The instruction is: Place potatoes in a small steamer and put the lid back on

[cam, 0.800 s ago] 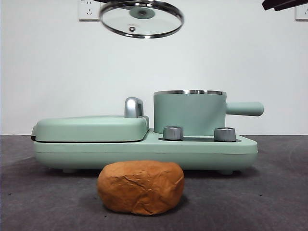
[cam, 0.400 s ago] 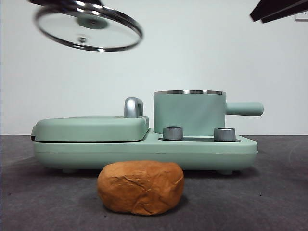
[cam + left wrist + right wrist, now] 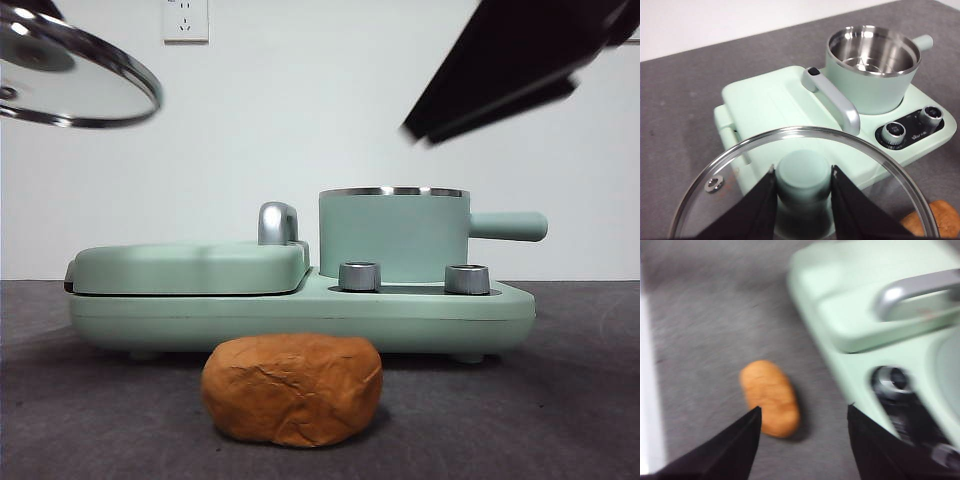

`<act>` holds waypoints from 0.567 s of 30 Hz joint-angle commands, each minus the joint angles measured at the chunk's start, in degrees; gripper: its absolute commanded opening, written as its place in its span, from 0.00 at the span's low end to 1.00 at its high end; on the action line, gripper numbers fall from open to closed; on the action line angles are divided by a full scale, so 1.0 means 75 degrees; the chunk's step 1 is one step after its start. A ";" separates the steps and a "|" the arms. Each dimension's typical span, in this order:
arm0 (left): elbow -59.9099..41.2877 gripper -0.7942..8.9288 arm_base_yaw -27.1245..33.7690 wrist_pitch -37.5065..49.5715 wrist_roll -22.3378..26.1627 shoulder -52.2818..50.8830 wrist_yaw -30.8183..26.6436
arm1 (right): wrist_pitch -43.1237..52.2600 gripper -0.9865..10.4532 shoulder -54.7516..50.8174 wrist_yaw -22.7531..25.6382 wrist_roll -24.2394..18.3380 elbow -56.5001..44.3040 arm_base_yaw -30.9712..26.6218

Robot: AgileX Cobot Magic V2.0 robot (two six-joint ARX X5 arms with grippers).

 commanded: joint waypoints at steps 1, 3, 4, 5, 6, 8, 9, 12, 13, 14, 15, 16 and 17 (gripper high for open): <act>0.0082 0.09 0.0032 0.0029 -0.0119 -0.0347 -0.0076 | 0.0315 0.35 0.0609 0.0052 -0.0172 0.0160 0.0460; 0.0082 0.09 0.0067 -0.0152 -0.0140 -0.0571 -0.0181 | 0.0539 0.39 0.1049 0.0251 -0.0219 0.0160 0.0734; 0.0082 0.09 0.0079 -0.0236 -0.0143 -0.0659 -0.0198 | 0.0624 0.40 0.1224 0.0361 -0.0221 0.0160 0.0833; 0.0082 0.09 0.0085 -0.0321 -0.0143 -0.0743 -0.0198 | 0.0723 0.41 0.1428 0.0440 -0.0227 0.0160 0.0935; 0.0082 0.09 0.0085 -0.0417 -0.0143 -0.0816 -0.0201 | 0.0828 0.41 0.1626 0.0452 -0.0251 0.0160 0.1011; 0.0082 0.09 0.0087 -0.0580 -0.0143 -0.0909 -0.0227 | 0.1023 0.41 0.1944 0.0446 -0.0251 0.0160 0.1102; 0.0082 0.09 0.0087 -0.0659 -0.0143 -0.0947 -0.0236 | 0.1110 0.41 0.2098 0.0446 -0.0251 0.0160 0.1142; 0.0082 0.09 0.0087 -0.0828 -0.0140 -0.0991 -0.0341 | 0.1335 0.41 0.2506 0.0449 -0.0254 0.0160 0.1224; 0.0082 0.09 0.0087 -0.0860 -0.0140 -0.0991 -0.0344 | 0.1393 0.41 0.2623 0.0449 -0.0251 0.0160 0.1224; 0.0082 0.09 0.0087 -0.0877 -0.0140 -0.0991 -0.0344 | 0.1457 0.41 0.2742 0.0449 -0.0254 0.0160 0.1224; 0.0082 0.09 0.0087 -0.0877 -0.0140 -0.0988 -0.0344 | 0.1507 0.41 0.2862 0.0452 -0.0254 0.0160 0.1224; 0.0082 0.09 0.0087 -0.0871 -0.0140 -0.0988 -0.0344 | 0.1550 0.41 0.2958 0.0449 -0.0265 0.0160 0.1224; 0.0082 0.09 0.0087 -0.0871 -0.0137 -0.0988 -0.0344 | 0.1588 0.41 0.3066 0.0443 -0.0271 0.0160 0.1224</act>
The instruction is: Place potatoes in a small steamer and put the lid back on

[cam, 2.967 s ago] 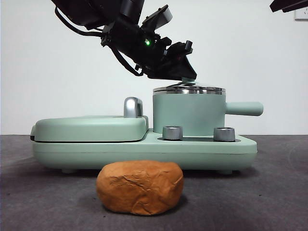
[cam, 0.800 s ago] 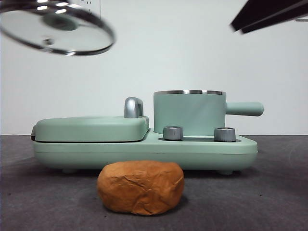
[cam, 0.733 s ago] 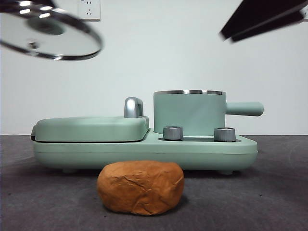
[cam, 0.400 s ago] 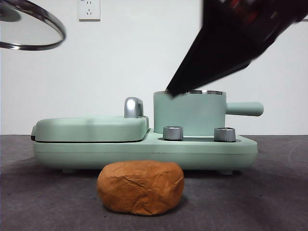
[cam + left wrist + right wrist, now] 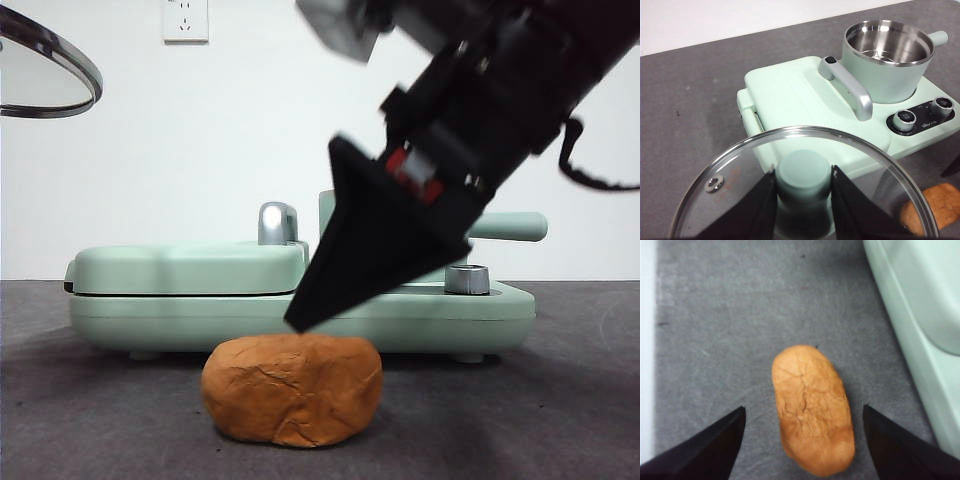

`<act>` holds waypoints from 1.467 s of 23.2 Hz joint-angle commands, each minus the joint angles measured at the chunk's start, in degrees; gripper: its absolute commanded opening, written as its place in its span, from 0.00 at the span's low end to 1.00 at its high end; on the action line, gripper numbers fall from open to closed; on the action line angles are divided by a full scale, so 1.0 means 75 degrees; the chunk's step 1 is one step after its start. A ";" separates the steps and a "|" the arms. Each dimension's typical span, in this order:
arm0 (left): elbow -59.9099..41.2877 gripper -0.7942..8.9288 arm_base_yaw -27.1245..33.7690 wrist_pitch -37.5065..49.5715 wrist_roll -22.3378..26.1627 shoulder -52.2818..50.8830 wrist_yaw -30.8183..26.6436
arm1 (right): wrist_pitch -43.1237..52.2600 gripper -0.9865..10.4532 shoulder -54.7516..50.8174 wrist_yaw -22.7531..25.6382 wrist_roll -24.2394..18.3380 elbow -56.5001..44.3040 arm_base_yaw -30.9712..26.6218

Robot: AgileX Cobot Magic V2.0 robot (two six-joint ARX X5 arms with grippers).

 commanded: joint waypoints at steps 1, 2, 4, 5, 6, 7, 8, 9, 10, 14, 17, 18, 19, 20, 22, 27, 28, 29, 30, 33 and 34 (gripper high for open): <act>0.0085 0.09 -0.0023 0.0245 -0.0052 -0.0015 -0.0009 | 0.0157 0.41 0.0367 0.0015 -0.0090 0.0134 0.0090; 0.0085 0.09 -0.0023 0.0245 -0.0052 -0.0015 -0.0009 | 0.0187 0.41 0.0455 0.0015 -0.0090 0.0134 0.0090; 0.0085 0.09 -0.0023 0.0245 -0.0026 -0.0015 -0.0009 | 0.0239 0.41 0.0632 0.0015 -0.0090 0.0134 0.0090; 0.0085 0.09 -0.0023 0.0245 0.0003 -0.0015 -0.0012 | 0.0262 0.41 0.0714 0.0015 -0.0090 0.0134 0.0090; 0.0085 0.09 -0.0023 0.0245 0.0009 -0.0015 -0.0012 | 0.0289 0.41 0.0793 0.0017 -0.0090 0.0134 0.0090; 0.0085 0.09 -0.0023 0.0245 0.0009 -0.0015 -0.0012 | 0.0321 0.41 0.0895 0.0020 -0.0087 0.0134 0.0090; 0.0085 0.09 -0.0023 0.0242 0.0009 -0.0015 -0.0012 | 0.0376 0.41 0.0985 0.0026 -0.0087 0.0134 0.0090; 0.0085 0.09 -0.0023 0.0242 0.0009 -0.0015 -0.0012 | 0.0411 0.41 0.1049 0.0032 -0.0087 0.0134 0.0090; 0.0085 0.09 -0.0023 0.0242 0.0009 -0.0015 -0.0012 | 0.0434 0.38 0.1084 0.0026 -0.0085 0.0134 0.0090; 0.0085 0.09 -0.0023 0.0242 0.0009 -0.0015 -0.0012 | 0.0423 0.25 0.1075 0.0026 -0.0006 0.0134 0.0090; 0.0085 0.09 -0.0023 0.0245 0.0009 -0.0015 -0.0012 | 0.0353 0.24 0.0836 -0.0012 0.0597 0.0163 0.0085; 0.0085 0.09 -0.0023 0.0245 0.0009 -0.0015 -0.0012 | 0.0166 0.24 0.0627 -0.0006 0.0787 0.0221 0.0064; 0.0085 0.09 -0.0023 0.0251 0.0009 -0.0015 -0.0012 | -0.0160 0.24 0.0341 0.0000 0.0918 0.0338 0.0009; 0.0085 0.09 -0.0023 0.0251 0.0009 -0.0015 -0.0012 | -0.0545 0.24 0.0006 0.0064 0.1017 0.0490 -0.0076; 0.0085 0.09 -0.0023 0.0254 0.0009 -0.0015 -0.0012 | -0.1448 0.24 -0.0664 0.0510 0.1172 0.0962 -0.0283; 0.0085 0.09 -0.0023 0.0259 0.0006 -0.0015 -0.0012 | -0.3853 0.24 -0.0985 0.0848 0.1547 0.3168 -0.1469; 0.0085 0.09 -0.0023 0.0280 0.0009 -0.0015 -0.0012 | -0.3902 0.24 -0.0854 0.0796 0.1545 0.3515 -0.1679; 0.0085 0.09 -0.0023 0.0303 0.0009 -0.0015 -0.0012 | -0.3882 0.24 -0.0656 0.0772 0.1542 0.3856 -0.1868; 0.0085 0.09 -0.0023 0.0315 0.0012 -0.0015 -0.0012 | -0.3882 0.24 -0.0522 0.0772 0.1536 0.4054 -0.1985; 0.0085 0.09 -0.0023 0.0309 0.0026 -0.0015 -0.0012 | -0.3902 0.24 0.0076 0.0766 0.1527 0.4747 -0.2375; 0.0085 0.09 -0.0023 0.0309 0.0026 -0.0012 -0.0012 | -0.3923 0.24 0.0332 0.0766 0.1507 0.4995 -0.2480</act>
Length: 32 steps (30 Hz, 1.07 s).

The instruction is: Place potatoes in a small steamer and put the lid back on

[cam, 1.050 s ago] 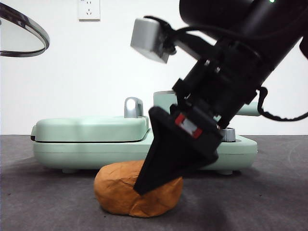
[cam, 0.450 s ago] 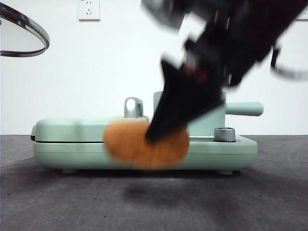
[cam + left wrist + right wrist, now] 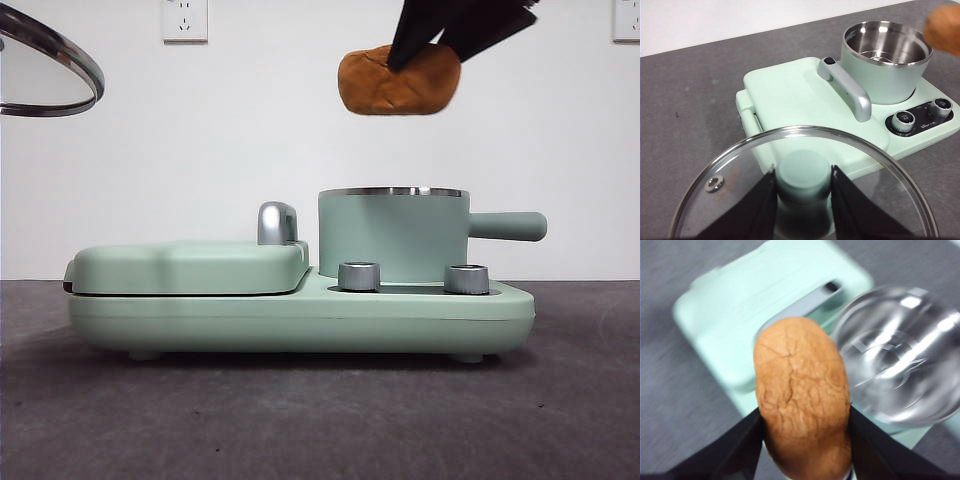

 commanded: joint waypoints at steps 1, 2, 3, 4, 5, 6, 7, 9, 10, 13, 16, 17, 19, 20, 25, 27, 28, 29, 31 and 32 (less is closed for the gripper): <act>0.0085 0.09 -0.0023 0.0283 0.0020 -0.0012 -0.0012 | -0.0003 0.24 0.0752 -0.0015 0.0047 0.0682 -0.0195; 0.0085 0.09 -0.0023 0.0280 0.0020 -0.0015 -0.0012 | 0.0000 0.24 0.0962 -0.0015 0.0038 0.0863 -0.0271; 0.0085 0.09 -0.0023 0.0274 0.0020 -0.0015 -0.0012 | 0.0009 0.24 0.1233 -0.0015 0.0032 0.1070 -0.0347; 0.0085 0.09 -0.0023 0.0271 0.0020 -0.0015 -0.0012 | 0.0009 0.24 0.1492 -0.0012 -0.0006 0.1265 -0.0420; 0.0085 0.09 -0.0023 0.0271 0.0020 -0.0015 -0.0012 | 0.0009 0.24 0.1719 -0.0009 -0.0044 0.1425 -0.0472; 0.0085 0.09 -0.0023 0.0274 0.0020 -0.0015 -0.0012 | 0.0006 0.24 0.1985 -0.0006 -0.0073 0.1612 -0.0525; 0.0085 0.09 -0.0023 0.0271 0.0020 -0.0015 -0.0012 | 0.0009 0.24 0.2224 0.0012 -0.0076 0.1772 -0.0571; 0.0085 0.09 -0.0023 0.0271 0.0020 -0.0015 -0.0012 | 0.0012 0.24 0.2661 0.0017 -0.0105 0.2049 -0.0641; 0.0085 0.09 -0.0023 0.0271 0.0020 -0.0015 -0.0012 | 0.0017 0.24 0.2847 0.0041 -0.0117 0.2165 -0.0673; 0.0085 0.09 -0.0023 0.0271 0.0020 -0.0015 -0.0012 | 0.0140 0.24 0.3363 0.0210 -0.0160 0.2425 -0.0752; 0.0085 0.09 -0.0023 0.0271 0.0020 -0.0015 -0.0012 | 0.0364 0.24 0.3640 0.0425 -0.0166 0.2442 -0.0801; 0.0085 0.09 -0.0023 0.0271 0.0020 -0.0015 -0.0012 | 0.0402 0.24 0.3698 0.0440 -0.0166 0.2442 -0.0831; 0.0085 0.09 -0.0023 0.0271 0.0020 -0.0015 -0.0012 | 0.0414 0.24 0.3797 0.0484 -0.0221 0.2442 -0.0863; 0.0085 0.09 -0.0023 0.0271 0.0020 -0.0015 -0.0012 | 0.0405 0.24 0.3824 0.0568 -0.0230 0.2442 -0.0877; 0.0085 0.09 -0.0023 0.0271 0.0020 -0.0015 -0.0012 | 0.0393 0.24 0.3995 0.0595 -0.0294 0.2442 -0.0927; 0.0085 0.09 -0.0023 0.0271 0.0020 -0.0015 -0.0012 | 0.0373 0.24 0.4115 0.0597 -0.0297 0.2439 -0.0927; 0.0085 0.09 -0.0023 0.0271 0.0020 -0.0015 -0.0012 | 0.0353 0.24 0.4150 0.0603 -0.0300 0.2439 -0.0927; 0.0085 0.09 -0.0023 0.0268 0.0020 -0.0015 -0.0012 | 0.0341 0.24 0.4167 0.0615 -0.0300 0.2439 -0.0927; 0.0085 0.09 -0.0023 0.0268 0.0020 -0.0015 -0.0012 | 0.0356 0.24 0.4167 0.0609 -0.0306 0.2439 -0.0927; 0.0085 0.09 -0.0023 0.0268 0.0020 -0.0015 -0.0012 | 0.0350 0.27 0.4167 0.0592 -0.0321 0.2439 -0.0927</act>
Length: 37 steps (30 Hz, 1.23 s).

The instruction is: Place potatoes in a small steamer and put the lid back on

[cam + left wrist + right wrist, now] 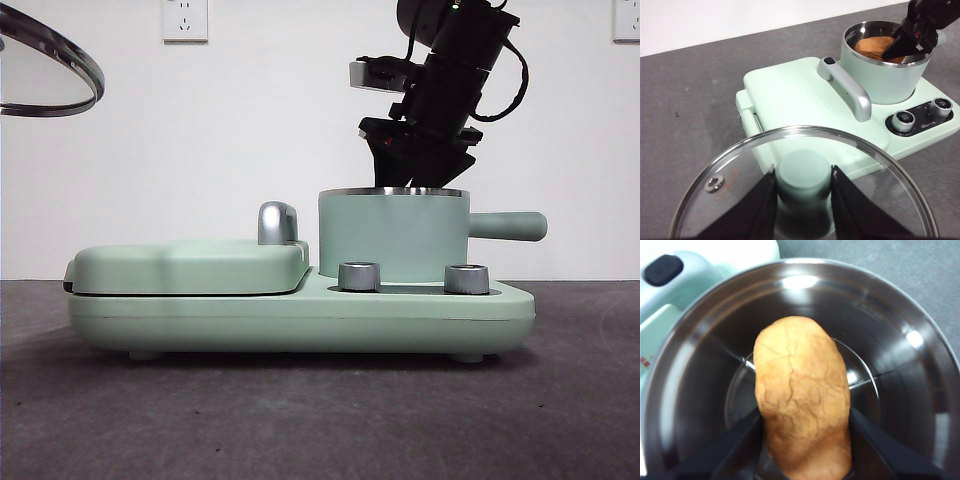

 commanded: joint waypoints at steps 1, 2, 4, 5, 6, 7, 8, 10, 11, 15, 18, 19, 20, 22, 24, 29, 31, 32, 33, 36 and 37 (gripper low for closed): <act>0.0085 0.09 -0.0023 0.0268 0.0020 -0.0012 -0.0012 | 0.0023 0.31 0.0114 0.0000 -0.0096 0.0184 0.0032; 0.0085 0.09 -0.0023 0.0268 0.0020 -0.0012 -0.0012 | 0.0035 0.36 0.0114 -0.0003 -0.0096 0.0184 0.0032; 0.0085 0.09 -0.0023 0.0268 0.0020 -0.0012 -0.0012 | 0.0128 0.38 0.0079 -0.0006 -0.0099 0.0207 0.0032; 0.0085 0.09 -0.0023 0.0268 0.0020 -0.0012 -0.0012 | 0.0195 0.38 0.0032 -0.0006 -0.0093 0.0233 0.0035; 0.0085 0.09 -0.0023 0.0268 0.0020 -0.0012 -0.0012 | 0.0224 0.38 -0.0082 -0.0003 -0.0090 0.0271 0.0035; 0.0085 0.09 -0.0023 0.0265 0.0020 -0.0012 -0.0012 | 0.0251 0.37 -0.0280 -0.0003 -0.0087 0.0271 0.0035; 0.0085 0.09 -0.0023 0.0268 0.0020 -0.0012 -0.0012 | 0.0207 0.38 -0.0516 -0.0009 -0.0044 0.0271 0.0035; 0.0085 0.09 -0.0023 0.0268 0.0020 -0.0012 -0.0012 | -0.0076 0.37 -0.1113 -0.0154 0.0117 0.0236 0.0041; 0.0085 0.09 -0.0023 0.0268 0.0020 -0.0012 -0.0012 | -0.0047 0.37 -0.1457 -0.0335 0.0117 0.0082 0.0041; 0.0085 0.09 -0.0023 0.0271 0.0020 -0.0012 -0.0009 | 0.0592 0.34 -0.3110 -0.0385 0.0280 -0.1716 0.0038; 0.0085 0.09 -0.0023 0.0271 0.0020 -0.0012 -0.0009 | 0.1268 0.34 -0.4517 -0.0396 0.0726 -0.3354 0.0041; 0.0085 0.09 -0.0023 0.0271 0.0020 -0.0009 -0.0009 | 0.1431 0.34 -0.4986 -0.0405 0.0871 -0.3818 0.0041; 0.0085 0.09 -0.0023 0.0271 0.0020 -0.0006 -0.0006 | 0.1501 0.34 -0.5260 -0.0405 0.0950 -0.4065 0.0041; 0.0085 0.09 -0.0023 0.0271 0.0023 -0.0006 -0.0006 | 0.1620 0.34 -0.5893 -0.0402 0.1081 -0.4613 0.0041; 0.0085 0.09 -0.0023 0.0271 0.0023 -0.0006 -0.0006 | 0.1687 0.34 -0.6461 -0.0391 0.1192 -0.5077 0.0041; 0.0085 0.09 -0.0023 0.0283 0.0023 0.0012 0.0003 | 0.1679 0.33 -0.7874 -0.0321 0.1352 -0.6135 0.0041; 0.0085 0.09 -0.0026 0.0321 0.0023 0.0064 0.0117 | 0.1679 0.33 -0.8472 -0.0312 0.1443 -0.6543 0.0041; 0.0085 0.09 -0.0026 0.0353 0.0029 0.0108 0.0256 | 0.1679 0.33 -0.8708 -0.0306 0.1466 -0.6700 0.0041; 0.0085 0.09 -0.0026 0.0437 0.0029 0.0184 0.0431 | 0.1667 0.33 -0.8982 -0.0306 0.1507 -0.6866 0.0041; 0.0085 0.09 -0.0035 0.0857 0.0035 0.0565 0.0694 | 0.1483 0.33 -0.9623 -0.0286 0.1533 -0.7189 0.0041; 0.0085 0.09 -0.0044 0.1020 0.0061 0.0729 0.0711 | 0.1428 0.33 -0.9751 -0.0221 0.1533 -0.7259 0.0041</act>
